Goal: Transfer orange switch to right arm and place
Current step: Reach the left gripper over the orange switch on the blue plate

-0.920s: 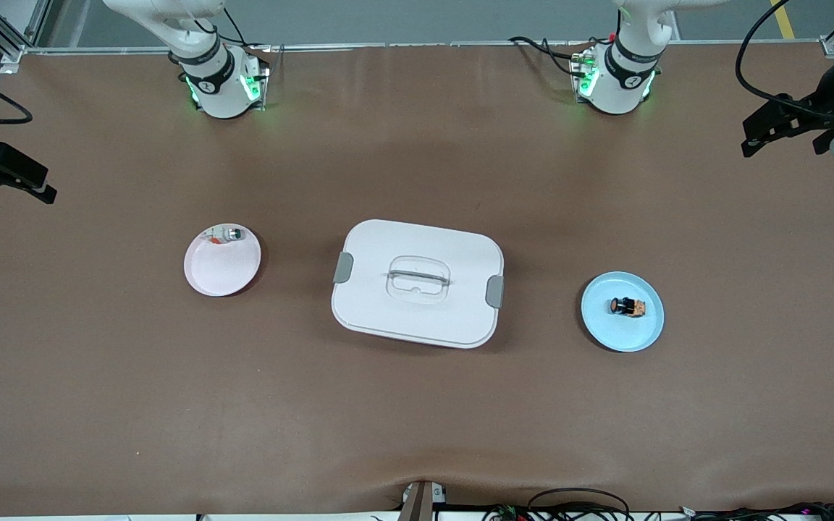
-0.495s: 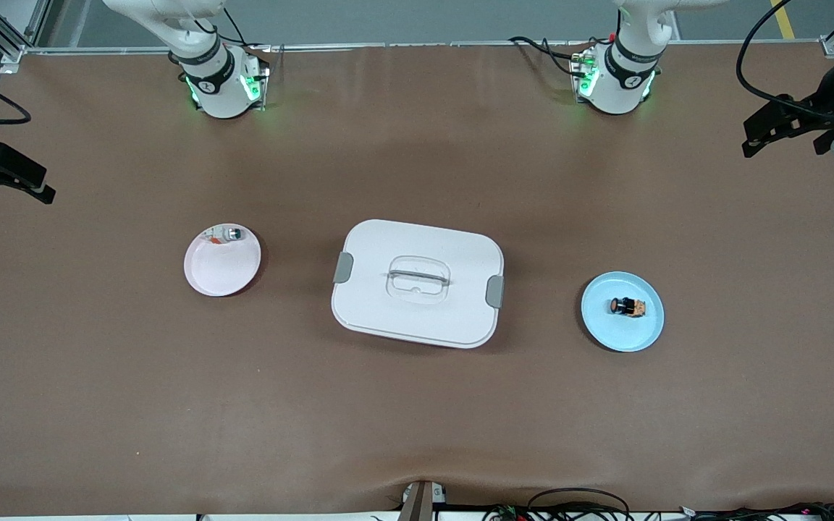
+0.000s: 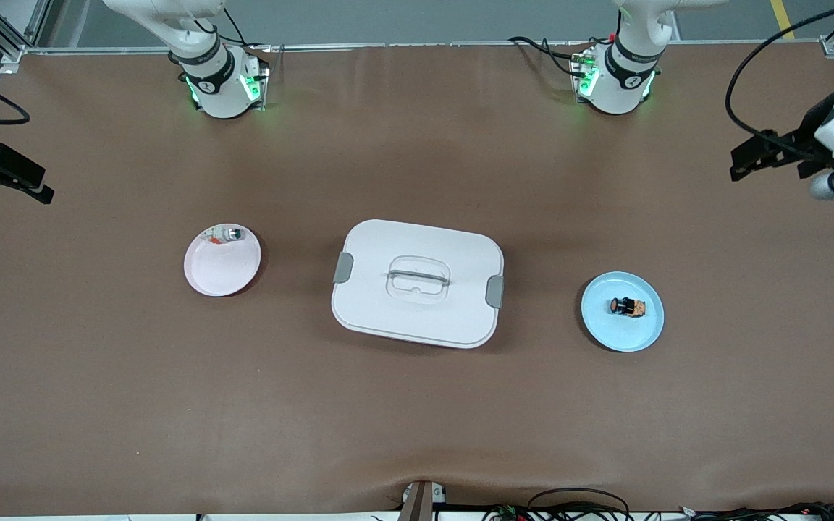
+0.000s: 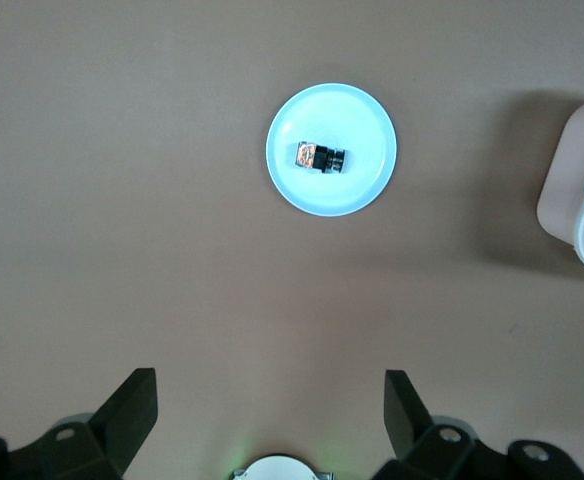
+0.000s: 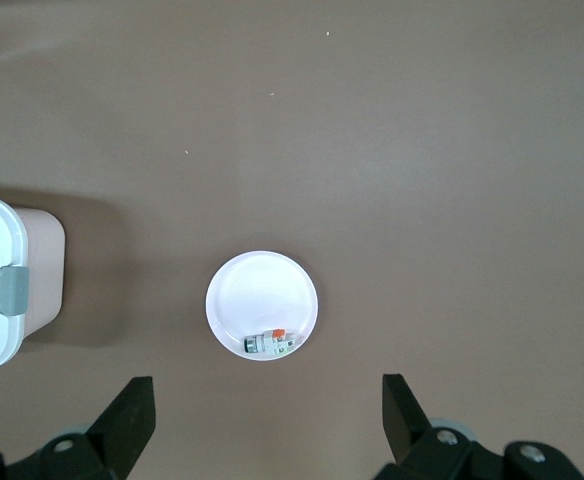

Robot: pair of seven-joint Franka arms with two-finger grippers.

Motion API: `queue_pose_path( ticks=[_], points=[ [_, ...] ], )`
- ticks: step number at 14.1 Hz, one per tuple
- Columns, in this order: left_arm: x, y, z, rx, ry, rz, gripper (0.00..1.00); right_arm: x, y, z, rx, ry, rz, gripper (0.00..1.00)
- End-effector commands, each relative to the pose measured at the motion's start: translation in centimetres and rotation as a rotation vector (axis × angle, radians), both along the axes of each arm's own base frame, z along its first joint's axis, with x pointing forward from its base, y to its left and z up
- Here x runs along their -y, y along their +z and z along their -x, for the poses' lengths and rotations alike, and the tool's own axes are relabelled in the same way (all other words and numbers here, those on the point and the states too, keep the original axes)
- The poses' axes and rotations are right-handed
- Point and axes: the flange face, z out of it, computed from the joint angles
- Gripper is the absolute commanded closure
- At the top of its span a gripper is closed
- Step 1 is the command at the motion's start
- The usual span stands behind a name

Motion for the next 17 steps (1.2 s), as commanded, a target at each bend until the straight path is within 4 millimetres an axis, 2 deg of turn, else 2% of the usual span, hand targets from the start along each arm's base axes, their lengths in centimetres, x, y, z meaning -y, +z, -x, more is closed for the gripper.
queue_pose_path(
  ticks=[1, 3, 8, 11, 17],
  points=[
    [-1.1, -2.6, -1.1, 0.03, 0.01, -0.01, 0.0, 0.4, 0.6, 0.5, 0.003, 0.004, 0.012, 0.0],
    [-1.2, -4.9, -1.8, 0.05, 0.009, -0.008, 0.0, 0.4, 0.6, 0.5, 0.003, 0.002, 0.01, 0.0],
    [0.0, -13.6, -4.0, 0.096, -0.018, 0.004, 0.0, 0.3, 0.5, 0.5, 0.003, 0.002, 0.001, 0.0],
    [0.1, -17.5, -5.5, 0.109, -0.022, 0.014, 0.0, 0.2, 0.5, 0.5, 0.0, 0.001, -0.001, 0.0],
    [0.7, -26.3, -5.6, 0.148, -0.033, 0.032, 0.0, 0.4, 0.5, 0.5, -0.001, -0.002, -0.002, 0.0]
  ],
)
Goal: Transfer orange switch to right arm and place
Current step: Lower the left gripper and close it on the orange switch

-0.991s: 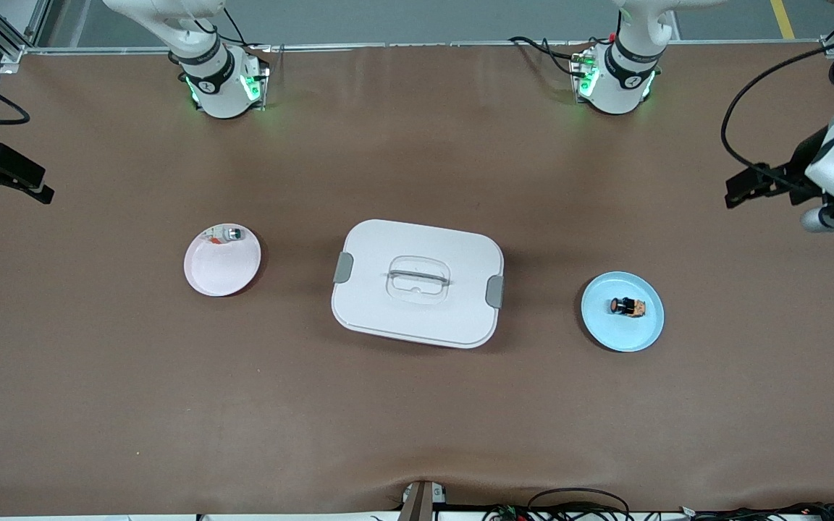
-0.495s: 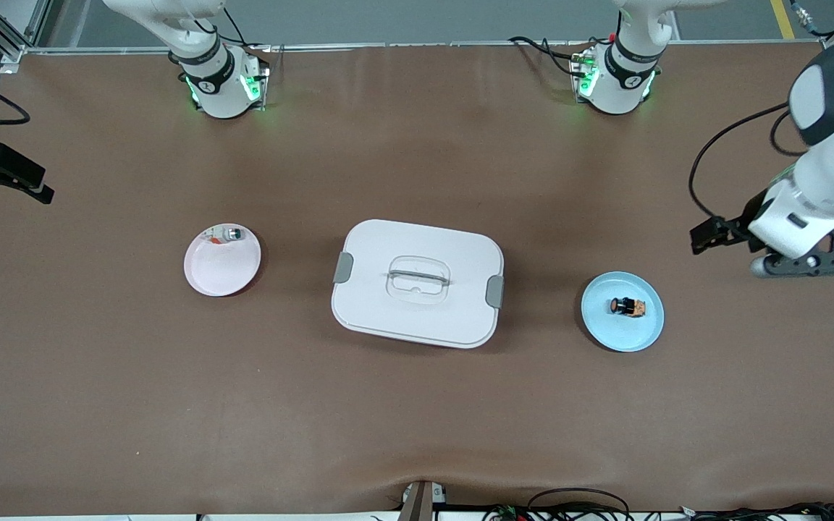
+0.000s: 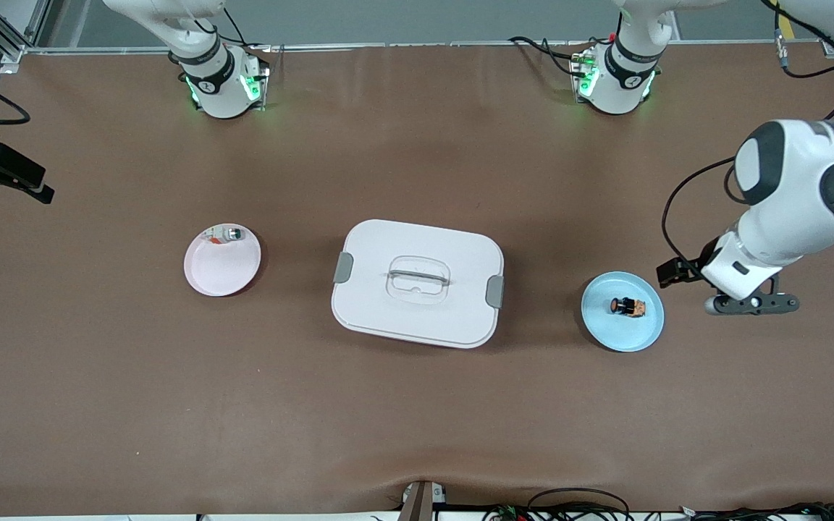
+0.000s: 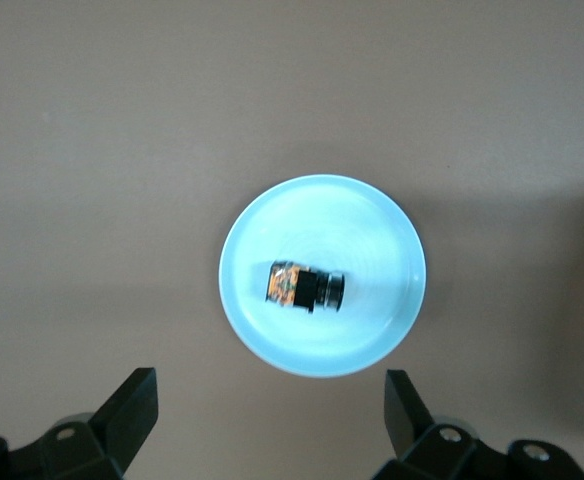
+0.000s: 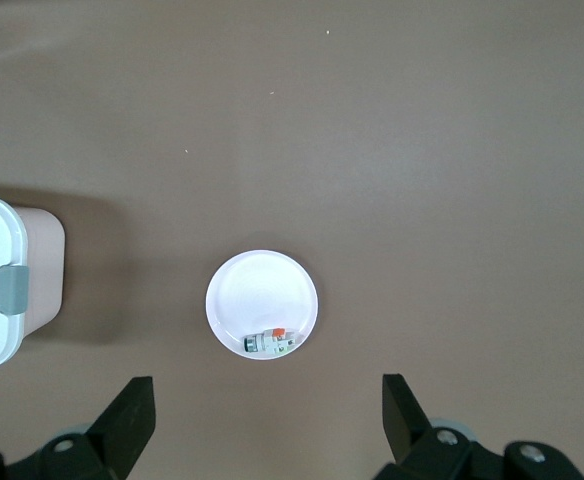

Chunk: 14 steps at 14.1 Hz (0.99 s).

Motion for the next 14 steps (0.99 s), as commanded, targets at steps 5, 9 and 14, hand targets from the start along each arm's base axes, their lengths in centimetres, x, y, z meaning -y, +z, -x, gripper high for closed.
queue_pose_path(
  ticks=[5, 9, 14],
  points=[
    [0.3, -8.0, -0.2, 0.036, -0.035, -0.008, 0.0, 0.5, 0.5, 0.5, 0.001, -0.004, -0.002, 0.0],
    [0.4, -10.8, -0.4, 0.028, -0.052, -0.015, 0.0, 0.6, 0.3, 0.4, -0.002, -0.005, -0.001, 0.0],
    [0.8, -14.4, -0.4, 0.015, -0.058, -0.003, 0.0, 0.2, 0.4, 0.5, -0.001, -0.001, -0.002, 0.0]
  ],
)
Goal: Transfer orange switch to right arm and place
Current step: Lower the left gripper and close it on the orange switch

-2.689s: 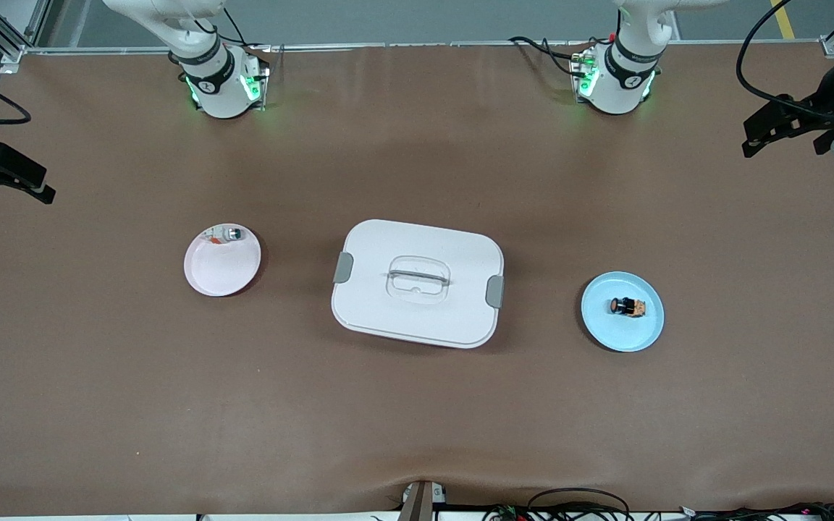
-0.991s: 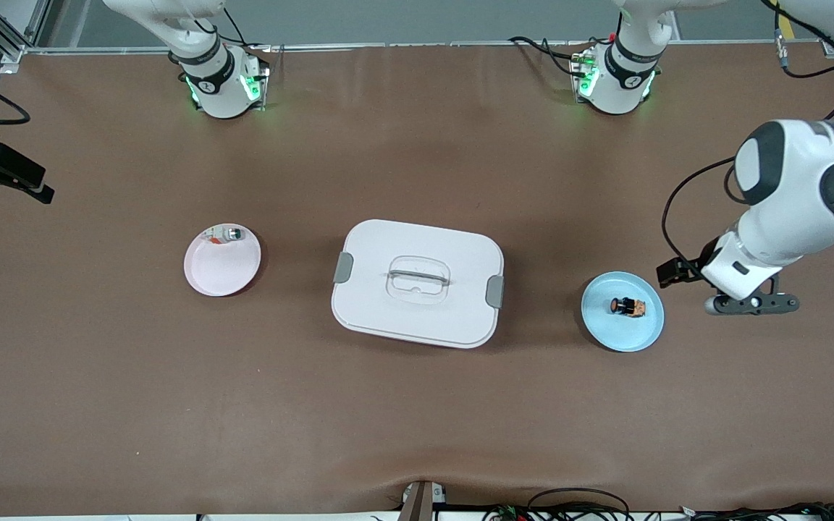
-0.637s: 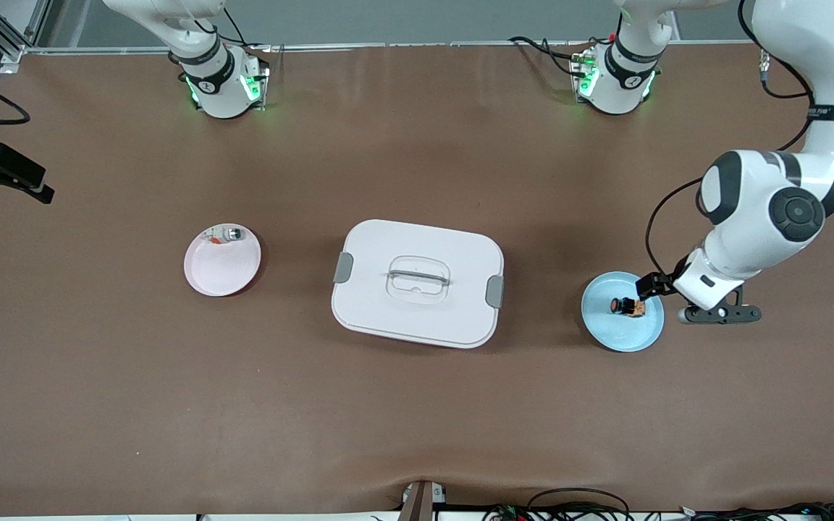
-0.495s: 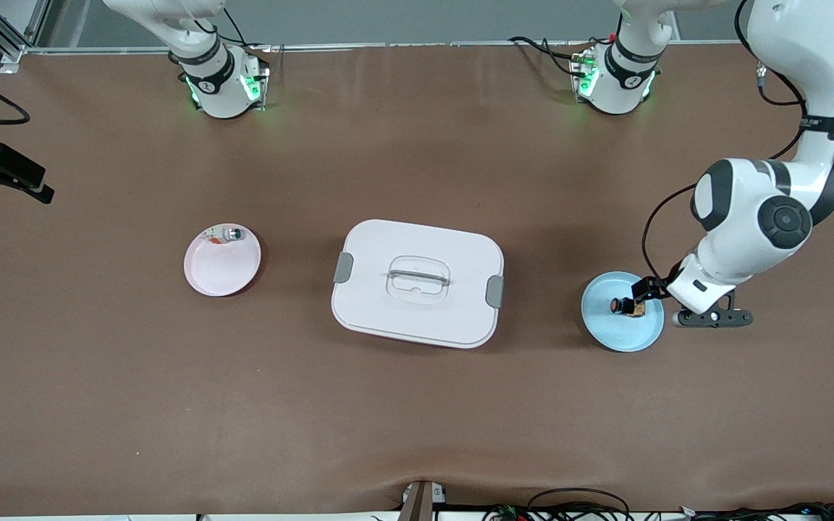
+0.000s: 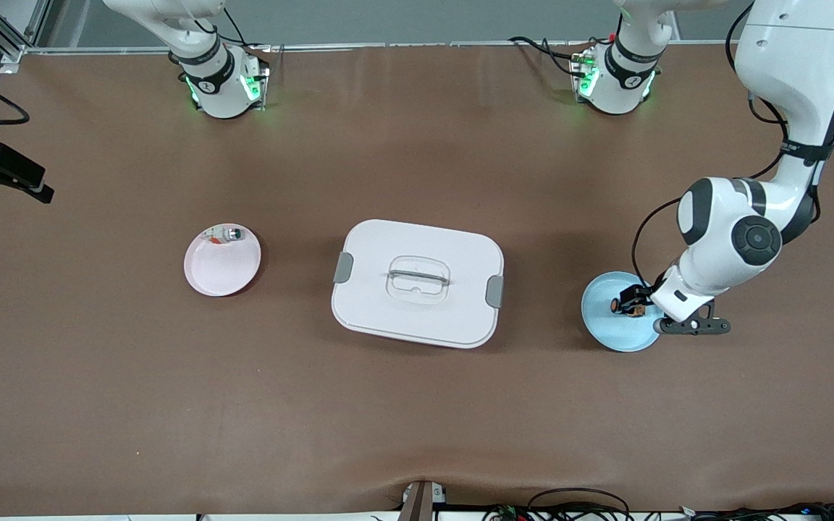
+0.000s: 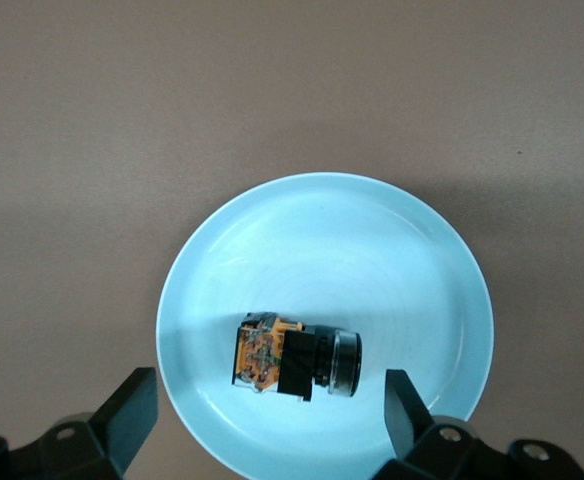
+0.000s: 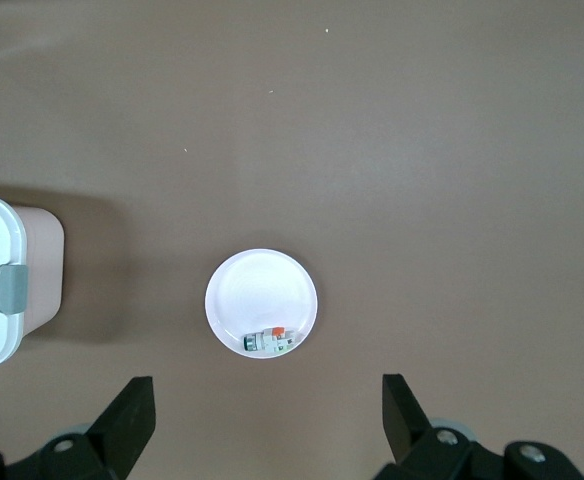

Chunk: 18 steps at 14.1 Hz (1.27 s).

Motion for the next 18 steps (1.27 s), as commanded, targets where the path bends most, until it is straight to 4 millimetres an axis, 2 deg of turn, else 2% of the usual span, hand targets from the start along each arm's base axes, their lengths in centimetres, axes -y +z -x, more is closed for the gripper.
queue_pose_path(
  ticks=[1, 6, 14, 18],
  points=[
    [0.1, -1.8, 0.0, 0.0, -0.029, -0.006, 0.0, 0.2, 0.4, 0.5, 0.002, 0.001, -0.002, 0.0],
    [0.1, -3.9, 0.0, -0.005, -0.053, -0.001, 0.0, 0.2, 0.4, 0.5, -0.003, 0.001, -0.002, 0.0],
    [0.4, -5.7, 0.3, -0.023, -0.095, 0.002, 0.0, 0.2, 0.3, 0.5, -0.004, -0.001, -0.002, 0.0],
    [0.3, -6.5, 0.5, -0.035, -0.106, 0.003, 0.06, 0.2, 0.4, 0.5, -0.004, -0.001, -0.002, 0.0]
  ],
)
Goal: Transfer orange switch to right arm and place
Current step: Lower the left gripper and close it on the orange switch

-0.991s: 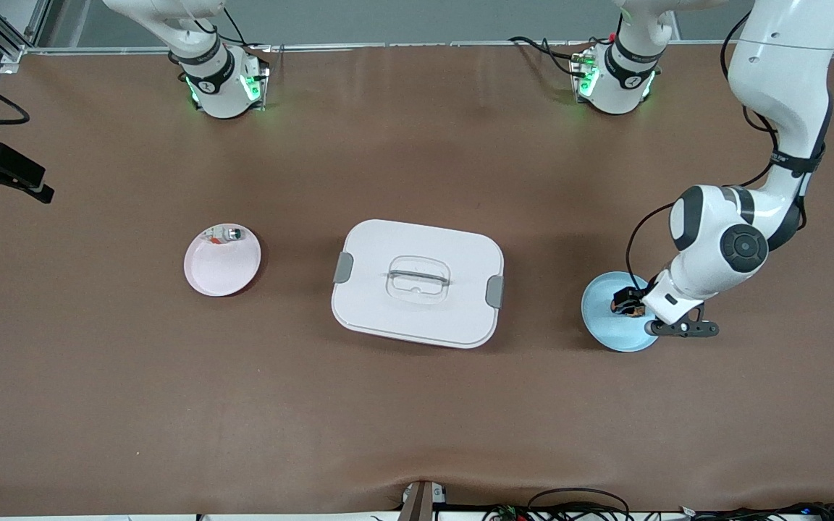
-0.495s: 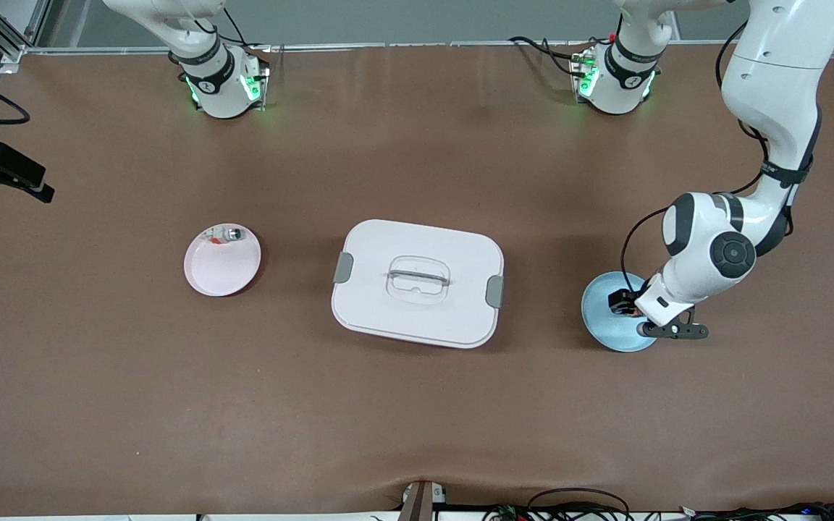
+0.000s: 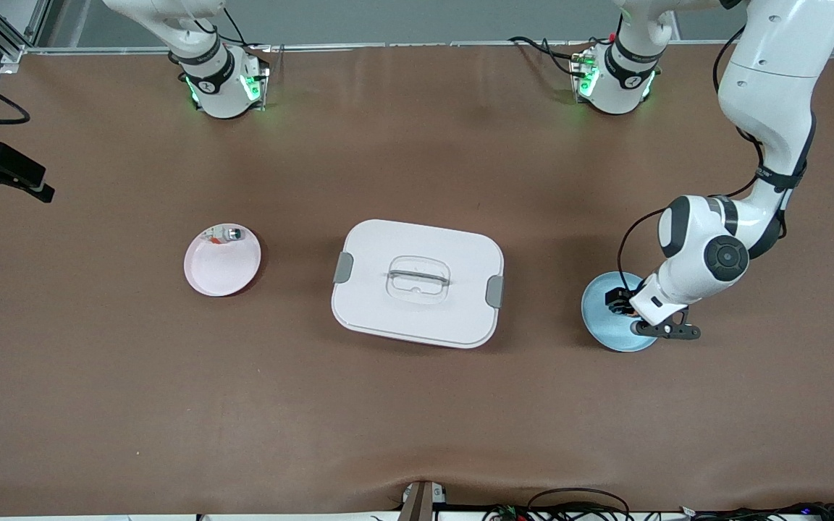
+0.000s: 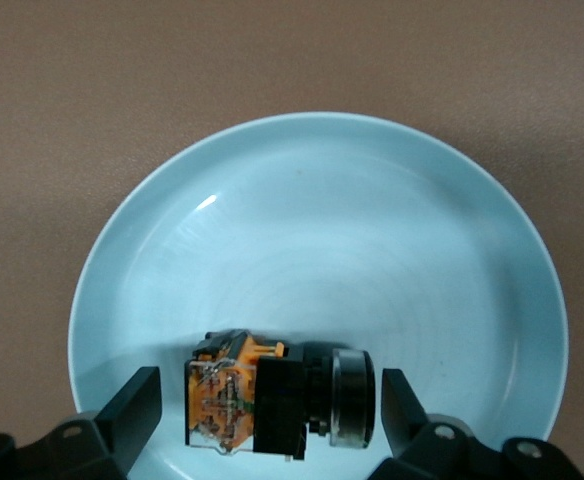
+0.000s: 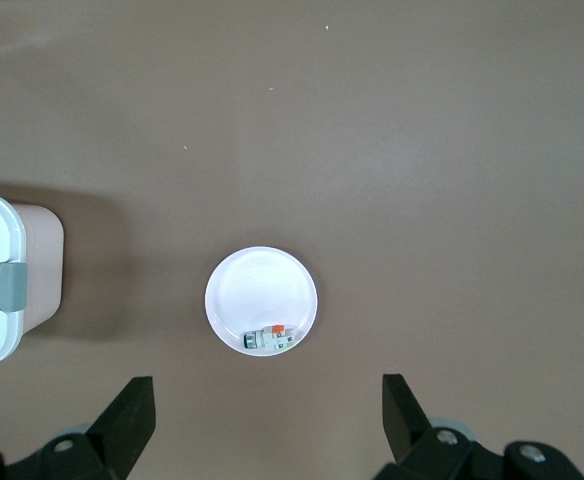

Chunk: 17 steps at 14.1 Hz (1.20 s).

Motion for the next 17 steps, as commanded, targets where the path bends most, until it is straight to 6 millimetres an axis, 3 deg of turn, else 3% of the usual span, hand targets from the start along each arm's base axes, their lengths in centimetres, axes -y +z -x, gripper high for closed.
queue_pose_path(
  ticks=[1, 2, 4, 8, 10, 13, 17],
  points=[
    [0.2, -0.4, -0.1, 0.009, -0.027, -0.007, 0.08, 0.2, 0.3, 0.4, -0.001, -0.001, -0.002, 0.0],
    [0.2, -0.6, -0.1, 0.006, -0.027, -0.007, 0.11, 0.2, 0.4, 0.5, 0.001, -0.001, -0.002, 0.0],
    [0.3, -0.7, 0.0, 0.004, -0.03, -0.007, 0.3, 0.2, 0.4, 0.5, 0.001, -0.001, -0.002, 0.0],
    [0.4, -1.2, 0.0, -0.005, -0.029, -0.003, 0.8, 0.2, 0.4, 0.5, -0.001, 0.001, -0.002, 0.0],
    [0.4, 0.0, -0.3, 0.01, -0.029, -0.003, 1.0, 0.2, 0.3, 0.4, -0.002, 0.001, -0.002, 0.0],
    [1.2, 3.5, -0.7, 0.028, -0.021, 0.009, 1.0, 0.2, 0.3, 0.4, -0.002, 0.001, -0.002, 0.0],
    [2.3, 9.6, -0.9, 0.014, 0.0, 0.03, 1.0, 0.2, 0.3, 0.4, -0.002, 0.001, -0.002, 0.0]
  ],
)
